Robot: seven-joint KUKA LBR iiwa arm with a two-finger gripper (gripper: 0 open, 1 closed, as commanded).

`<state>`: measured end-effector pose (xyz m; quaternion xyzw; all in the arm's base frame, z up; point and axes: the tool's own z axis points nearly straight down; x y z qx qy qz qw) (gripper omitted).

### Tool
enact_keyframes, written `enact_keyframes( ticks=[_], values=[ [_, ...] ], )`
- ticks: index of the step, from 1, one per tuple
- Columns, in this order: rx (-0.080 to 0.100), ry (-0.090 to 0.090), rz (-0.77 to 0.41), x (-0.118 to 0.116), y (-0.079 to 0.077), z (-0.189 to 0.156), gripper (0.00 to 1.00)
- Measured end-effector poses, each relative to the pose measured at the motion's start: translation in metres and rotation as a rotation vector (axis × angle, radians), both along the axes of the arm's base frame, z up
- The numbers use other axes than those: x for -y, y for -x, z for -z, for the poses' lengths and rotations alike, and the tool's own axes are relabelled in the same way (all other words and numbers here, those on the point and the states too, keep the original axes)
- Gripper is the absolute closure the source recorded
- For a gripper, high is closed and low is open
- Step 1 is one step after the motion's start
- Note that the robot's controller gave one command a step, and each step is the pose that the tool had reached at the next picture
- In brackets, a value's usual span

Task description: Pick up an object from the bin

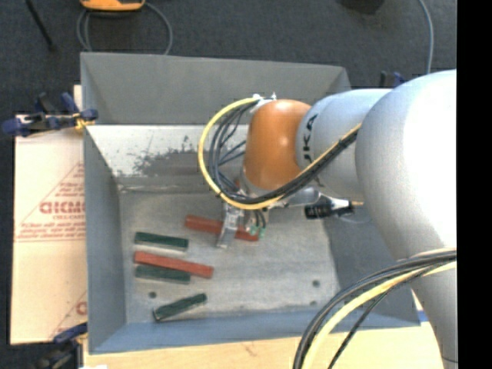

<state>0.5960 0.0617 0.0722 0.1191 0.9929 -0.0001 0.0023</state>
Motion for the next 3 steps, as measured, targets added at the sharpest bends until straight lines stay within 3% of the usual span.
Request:
enact_keyframes(
  ticks=[3],
  values=[
    [-0.007, 0.000, 0.001, 0.000, 0.002, -0.016, 1.00]
  ],
)
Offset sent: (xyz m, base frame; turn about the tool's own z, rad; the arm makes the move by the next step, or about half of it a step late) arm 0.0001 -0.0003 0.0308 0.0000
